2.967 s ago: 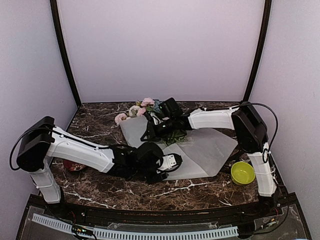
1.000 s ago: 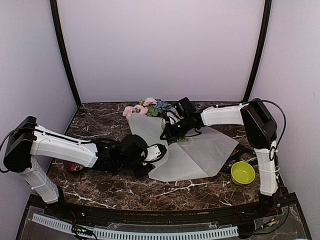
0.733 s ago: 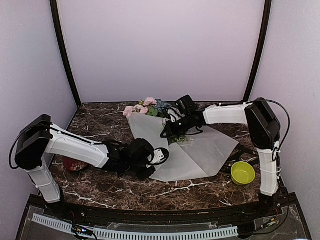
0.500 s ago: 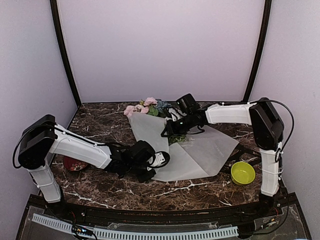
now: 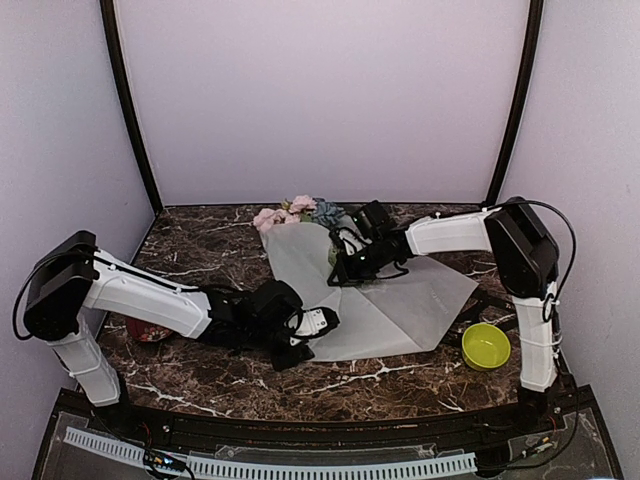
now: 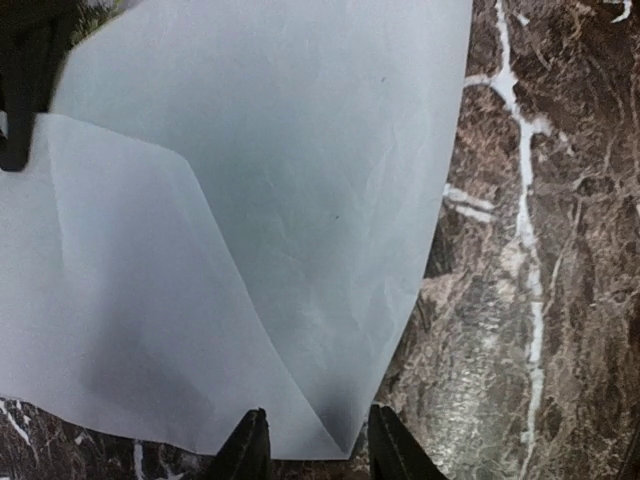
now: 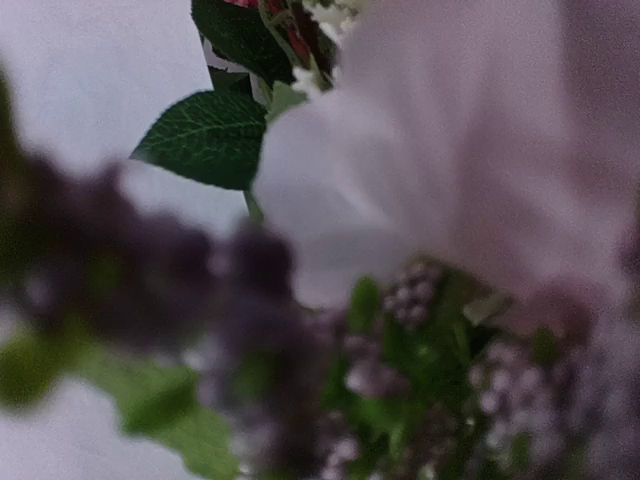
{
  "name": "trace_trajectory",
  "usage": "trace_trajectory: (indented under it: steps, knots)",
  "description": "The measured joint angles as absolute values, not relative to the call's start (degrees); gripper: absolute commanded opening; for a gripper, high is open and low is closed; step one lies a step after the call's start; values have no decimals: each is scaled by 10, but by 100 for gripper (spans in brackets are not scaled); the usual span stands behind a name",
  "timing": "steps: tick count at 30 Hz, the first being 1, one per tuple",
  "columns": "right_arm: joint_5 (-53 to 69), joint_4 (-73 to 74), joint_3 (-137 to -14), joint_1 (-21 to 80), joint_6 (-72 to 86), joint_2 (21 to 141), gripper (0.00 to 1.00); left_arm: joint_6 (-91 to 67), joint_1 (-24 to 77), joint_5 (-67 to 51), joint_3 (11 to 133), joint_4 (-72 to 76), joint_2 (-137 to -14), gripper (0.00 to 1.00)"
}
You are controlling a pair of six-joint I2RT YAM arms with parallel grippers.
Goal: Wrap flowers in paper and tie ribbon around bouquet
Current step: Press the fold line on the 2/3-folded wrapping paper.
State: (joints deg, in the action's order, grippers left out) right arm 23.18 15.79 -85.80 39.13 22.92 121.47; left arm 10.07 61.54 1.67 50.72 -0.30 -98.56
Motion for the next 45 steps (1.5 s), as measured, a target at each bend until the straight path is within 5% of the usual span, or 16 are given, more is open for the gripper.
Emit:
trace_trajectory:
  steps: [8,20,28,33,40,45]
  knots:
    - [229,159,-863,390,225,1230,0,97,562,-47,509,27,-883,30]
    - [225,169,-871,391,225,1230,0,114,533,-22,570,-2,-1044,26]
    - [217,186,-868,392,228,1194,34,118,536,-36,569,-1,-1054,25]
    - [196,197,-837,392,229,1098,42,117,537,-42,564,5,-1057,25]
    - [218,174,-767,400,241,1016,11,112,537,-51,552,30,-1057,25]
    - [306,135,-730,427,264,1070,1,106,537,-56,546,43,-1057,25]
